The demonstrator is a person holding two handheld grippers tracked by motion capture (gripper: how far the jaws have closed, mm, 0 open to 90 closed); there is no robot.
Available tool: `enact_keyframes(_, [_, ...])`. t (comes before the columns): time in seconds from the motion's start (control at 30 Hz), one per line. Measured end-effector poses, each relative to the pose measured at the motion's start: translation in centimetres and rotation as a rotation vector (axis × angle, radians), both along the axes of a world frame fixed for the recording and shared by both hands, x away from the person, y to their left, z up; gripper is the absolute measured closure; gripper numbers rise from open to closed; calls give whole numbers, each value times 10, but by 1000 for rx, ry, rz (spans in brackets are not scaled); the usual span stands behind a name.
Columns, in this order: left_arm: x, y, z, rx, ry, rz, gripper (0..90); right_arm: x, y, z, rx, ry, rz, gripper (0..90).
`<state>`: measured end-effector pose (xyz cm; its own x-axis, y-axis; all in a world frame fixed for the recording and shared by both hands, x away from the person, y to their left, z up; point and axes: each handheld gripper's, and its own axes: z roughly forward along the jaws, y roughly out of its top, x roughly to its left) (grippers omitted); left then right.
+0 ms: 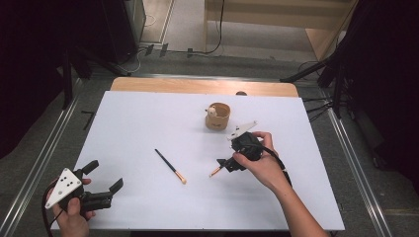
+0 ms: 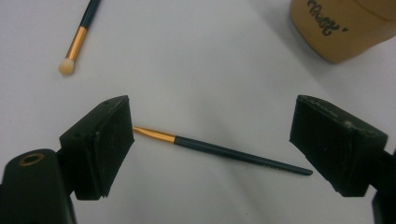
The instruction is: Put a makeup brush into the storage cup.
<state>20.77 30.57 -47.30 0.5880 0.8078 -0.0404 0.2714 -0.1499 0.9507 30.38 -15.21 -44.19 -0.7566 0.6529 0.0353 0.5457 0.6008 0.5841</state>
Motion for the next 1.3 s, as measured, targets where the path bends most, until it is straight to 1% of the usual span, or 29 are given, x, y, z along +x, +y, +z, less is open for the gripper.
enact_keyframes(0.03, [0,0,0,1,0,0,0,2,3,-2,-26,13,20,141])
enact_keyframes(0.07, [0,0,0,2,1,-1,0,2,3,-2,-26,13,20,141])
enact_keyframes(0.2, [0,0,0,4,1,-3,0,6,7,-4,-73,24,33,141])
enact_keyframes(0.23, [0,0,0,3,1,-3,0,7,9,-5,-97,25,48,141])
enact_keyframes(0.3, [0,-1,-1,1,2,-3,0,8,10,-5,-106,31,56,141])
enact_keyframes(0.37, [0,-1,-1,4,2,-2,0,10,12,-6,-137,39,69,141])
enact_keyframes(0.4, [0,-1,-1,2,1,-1,0,11,14,-7,-163,44,78,141])
enact_keyframes(0.47, [0,-1,-1,4,1,-2,0,12,15,-7,-169,44,82,141])
enact_keyframes(0.53, [0,-1,-1,2,2,-2,0,13,17,-8,-186,57,94,141])
enact_keyframes(0.6, [0,-1,-1,3,2,-3,0,14,20,-9,-203,58,105,141])
enact_keyframes(0.63, [0,-1,-1,3,2,-3,0,13,21,-10,-218,59,98,141])
enact_keyframes(0.7, [0,-1,-1,3,3,-4,0,14,25,-13,-249,70,118,145])
enact_keyframes(0.73, [0,-1,-1,4,4,-5,0,15,27,-16,-261,82,124,174])
enact_keyframes(0.8, [0,-1,-1,5,3,-3,0,16,27,-17,-265,81,133,183])
enact_keyframes(0.87, [0,-1,-1,2,3,-2,0,16,30,-19,-287,91,145,187])
enact_keyframes(1.03, [1,-1,-1,2,5,-3,0,16,33,-24,-321,108,179,208])
enact_keyframes(1.07, [1,-1,-1,2,5,-3,0,17,33,-25,-323,108,186,213])
enact_keyframes(1.1, [1,-1,-1,3,5,-2,0,17,33,-26,-334,106,197,213])
enact_keyframes(1.17, [1,-1,-2,3,7,0,0,18,33,-27,-342,116,206,221])
enact_keyframes(1.3, [1,-1,-2,4,8,0,0,19,34,-29,-369,117,216,238])
